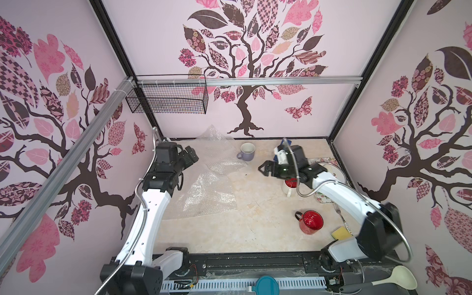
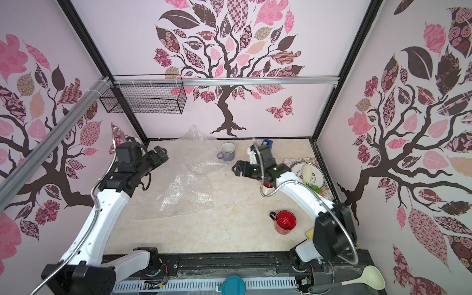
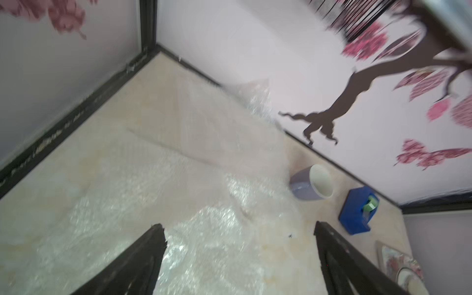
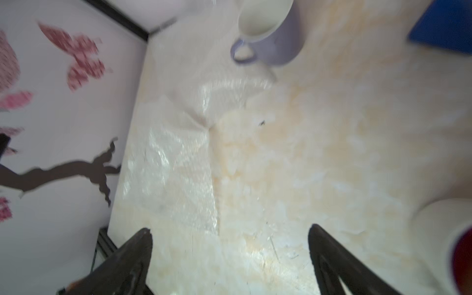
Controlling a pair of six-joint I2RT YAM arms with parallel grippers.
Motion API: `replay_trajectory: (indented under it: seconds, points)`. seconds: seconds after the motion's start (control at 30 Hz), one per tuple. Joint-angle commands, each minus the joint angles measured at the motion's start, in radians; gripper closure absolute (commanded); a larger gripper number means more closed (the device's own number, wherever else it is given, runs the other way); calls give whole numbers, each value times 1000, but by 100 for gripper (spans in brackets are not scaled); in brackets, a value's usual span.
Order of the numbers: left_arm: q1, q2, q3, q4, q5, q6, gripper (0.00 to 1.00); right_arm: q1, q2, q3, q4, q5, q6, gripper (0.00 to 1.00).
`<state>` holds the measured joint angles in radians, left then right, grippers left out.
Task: Wrap mugs in bubble wrap
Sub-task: Pick up the bubble wrap from the bubble wrap.
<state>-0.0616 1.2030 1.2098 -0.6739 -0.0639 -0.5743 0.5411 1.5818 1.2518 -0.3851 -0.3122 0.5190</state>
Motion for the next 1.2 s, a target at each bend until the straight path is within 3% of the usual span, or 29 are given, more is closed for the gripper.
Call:
replay_trajectory:
  seconds: [0.0, 0.3, 0.53, 0.73, 0.93, 1.07, 1.17]
  points:
    - [-1, 24, -1, -273, 25, -25, 6, 81, 169, 110, -187, 8, -5, 8]
    - [-1, -5, -99, -299, -7, -36, 6, 220, 462, 307, -112, 67, 17, 15]
    - [-1, -37, -162, -264, 68, -32, 8, 224, 637, 455, -84, 96, -4, 25]
    - [0, -117, -239, -281, 29, -38, 8, 239, 781, 667, -155, 66, -23, 35]
    - [1, -136, -234, -302, -11, -21, 8, 257, 774, 665, -83, 55, 22, 68]
    - [2, -118, -202, -292, -18, -9, 8, 258, 738, 676, -90, 69, 25, 98]
    - [0, -106, -169, -290, -23, 0, 8, 258, 636, 671, -131, 135, 23, 100]
